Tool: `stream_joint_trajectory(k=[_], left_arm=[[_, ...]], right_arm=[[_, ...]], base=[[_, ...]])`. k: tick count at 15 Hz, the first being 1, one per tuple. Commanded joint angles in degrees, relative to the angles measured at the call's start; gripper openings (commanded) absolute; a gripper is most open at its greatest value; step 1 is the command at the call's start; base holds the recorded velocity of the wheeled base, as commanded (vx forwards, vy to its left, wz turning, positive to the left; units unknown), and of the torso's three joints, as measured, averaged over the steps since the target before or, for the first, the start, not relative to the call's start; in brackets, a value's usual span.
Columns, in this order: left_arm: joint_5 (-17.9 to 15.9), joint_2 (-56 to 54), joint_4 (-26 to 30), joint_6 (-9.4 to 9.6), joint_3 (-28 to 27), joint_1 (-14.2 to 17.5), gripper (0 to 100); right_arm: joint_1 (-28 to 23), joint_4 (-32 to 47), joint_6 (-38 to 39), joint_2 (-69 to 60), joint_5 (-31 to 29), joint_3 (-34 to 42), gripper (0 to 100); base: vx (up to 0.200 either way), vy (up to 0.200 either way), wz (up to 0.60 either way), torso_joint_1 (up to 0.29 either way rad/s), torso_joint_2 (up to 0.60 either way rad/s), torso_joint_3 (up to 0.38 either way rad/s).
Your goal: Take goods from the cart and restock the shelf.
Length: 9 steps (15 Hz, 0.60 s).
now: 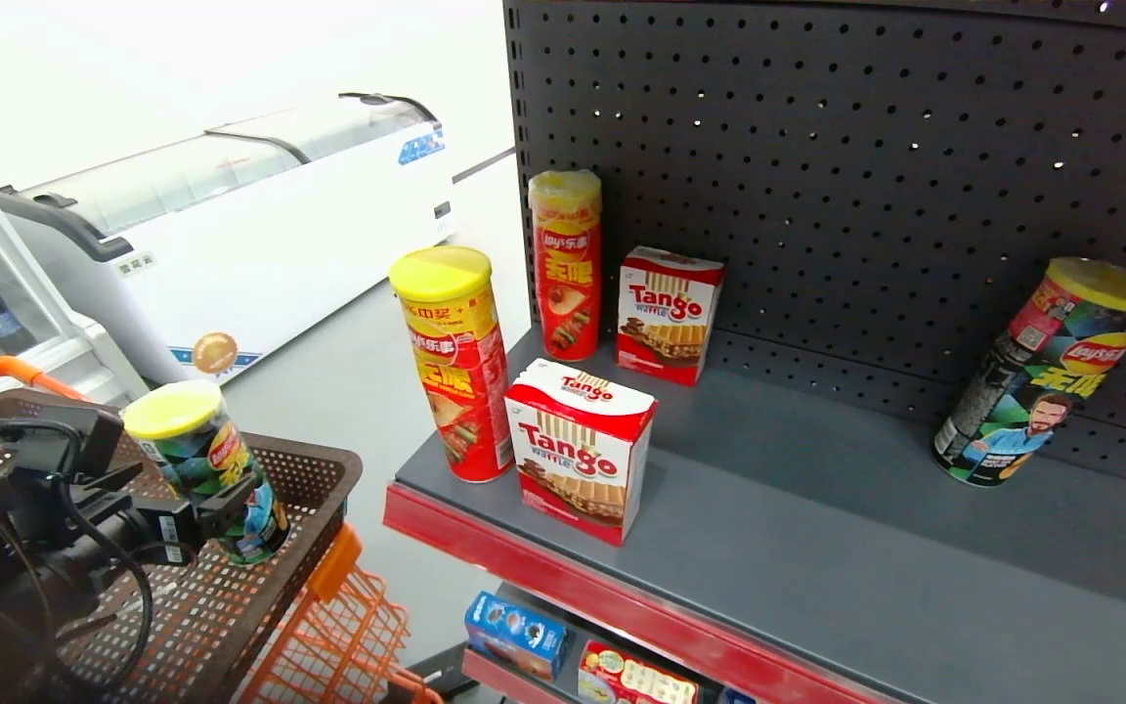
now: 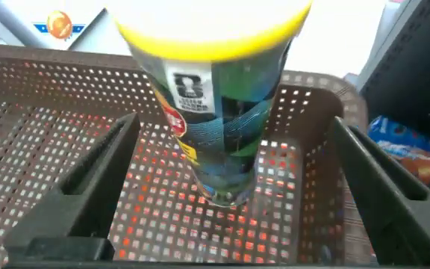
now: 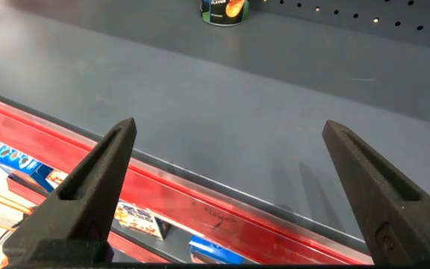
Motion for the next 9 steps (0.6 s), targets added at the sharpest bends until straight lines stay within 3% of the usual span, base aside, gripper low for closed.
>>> stream_joint_trajectory(k=[1, 5, 9], left_arm=[[0.12, 5.62, -1.25, 0.50, -0.39, 0.13, 100], [0.12, 9.22, -6.79, 0.41, -0.66, 1.01, 100], [0.21, 10.80, -6.88, -0.03, -2.68, 2.59, 100]], right_arm=[[-0.02, -0.01, -0.04, 0.07, 0.08, 0.00, 100], [-0.02, -0.01, -0.04, 0.07, -0.01, 0.00, 100], [-0.02, -0.01, -0.04, 0.07, -0.01, 0.00, 100]], base=[[0.000, 0.000, 0.00, 0.000, 0.00, 0.000], [0.000, 0.000, 0.00, 0.000, 0.00, 0.000], [0.000, 0.000, 0.00, 0.000, 0.00, 0.000]])
